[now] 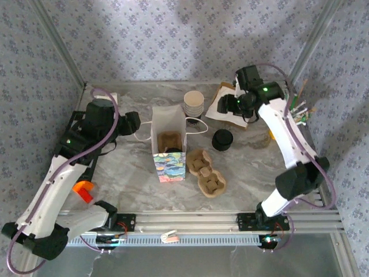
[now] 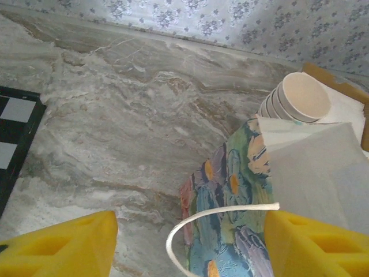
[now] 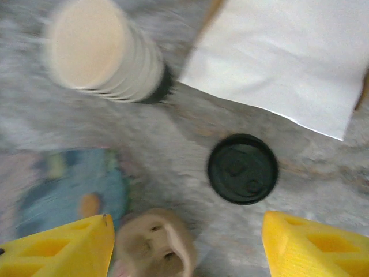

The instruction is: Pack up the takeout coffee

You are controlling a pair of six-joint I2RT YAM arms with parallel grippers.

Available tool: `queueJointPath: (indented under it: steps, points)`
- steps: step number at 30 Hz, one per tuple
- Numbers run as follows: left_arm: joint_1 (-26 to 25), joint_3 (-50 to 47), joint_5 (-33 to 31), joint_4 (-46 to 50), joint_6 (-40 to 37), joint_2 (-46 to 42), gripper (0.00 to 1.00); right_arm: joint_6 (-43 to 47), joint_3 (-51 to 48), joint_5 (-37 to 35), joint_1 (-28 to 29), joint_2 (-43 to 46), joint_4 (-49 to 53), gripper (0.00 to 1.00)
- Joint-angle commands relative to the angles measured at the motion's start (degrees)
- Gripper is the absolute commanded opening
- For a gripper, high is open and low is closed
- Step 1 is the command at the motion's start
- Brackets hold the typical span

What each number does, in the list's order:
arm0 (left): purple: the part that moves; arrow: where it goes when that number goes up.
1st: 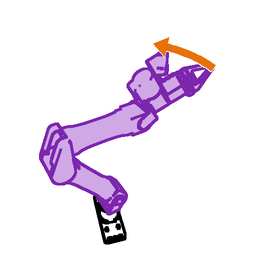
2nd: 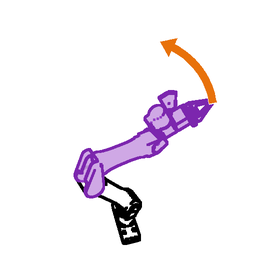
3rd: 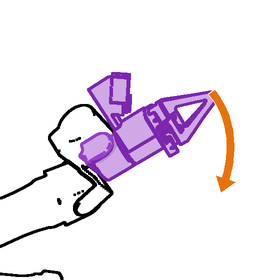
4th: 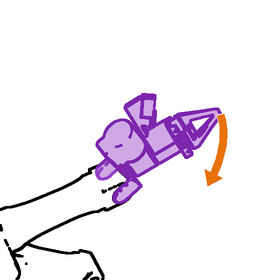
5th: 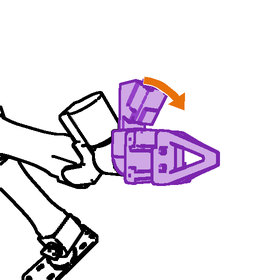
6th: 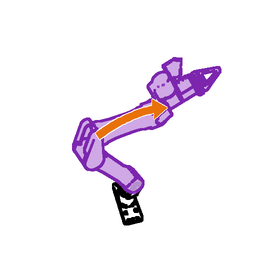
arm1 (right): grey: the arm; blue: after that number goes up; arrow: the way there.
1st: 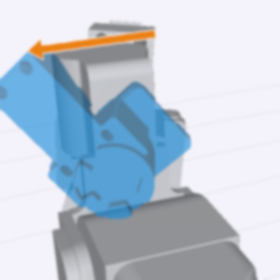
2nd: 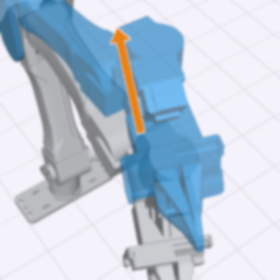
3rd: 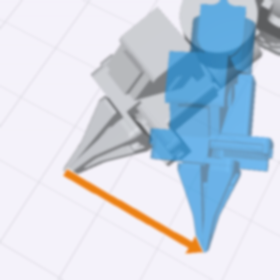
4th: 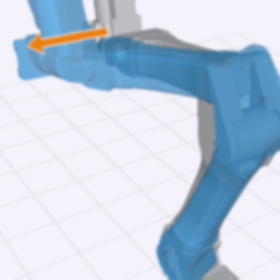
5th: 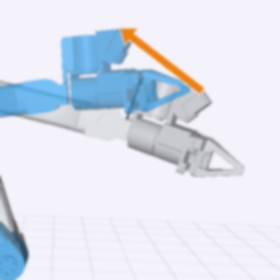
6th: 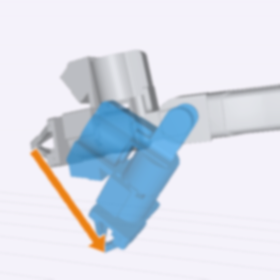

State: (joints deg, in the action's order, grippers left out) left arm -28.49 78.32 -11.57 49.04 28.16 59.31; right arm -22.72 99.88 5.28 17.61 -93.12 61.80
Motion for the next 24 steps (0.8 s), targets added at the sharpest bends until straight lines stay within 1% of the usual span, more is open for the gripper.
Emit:
queueJointPath:
  steps: [1,2,3,5,9,13,18,22,24]
  points:
    - [0.45,2.51,1.68,-2.01,-2.05,0.82,0.68,-0.99,-3.11,-2.59,-1.71,-4.31,-4.58,0.70]
    - [0.59,2.84,1.81,-1.97,-2.22,1.26,0.68,-1.01,-3.03,-3.68,-1.95,-5.83,-4.71,0.70]
    - [0.56,3.18,1.83,-2.01,-2.32,1.65,0.68,-0.32,-2.71,-6.47,-1.98,-7.78,-5.34,0.71]
    - [0.64,3.33,1.65,-2.41,-2.49,2.08,0.68,3.39,-1.43,-7.63,-1.30,-11.42,-6.38,0.72]
    - [0.91,3.06,1.68,-3.38,-2.85,2.46,0.69,11.78,4.64,-17.69,1.65,-19.24,-2.91,0.79]
    - [1.50,2.72,1.38,-3.50,-2.86,2.57,0.69,18.19,9.91,-24.00,3.90,-25.61,-0.40,0.84]
    - [2.19,2.09,1.55,-4.08,-2.85,2.21,0.69,21.14,13.14,-27.60,4.31,-30.62,0.62,0.87]
    - [2.64,2.07,1.80,-4.07,-2.59,2.26,0.69,23.06,12.31,-26.13,4.18,-32.03,-0.13,0.87]
    - [2.69,2.01,2.07,-4.23,-2.41,2.39,0.69,23.12,11.66,-27.31,4.04,-32.20,-0.93,0.88]
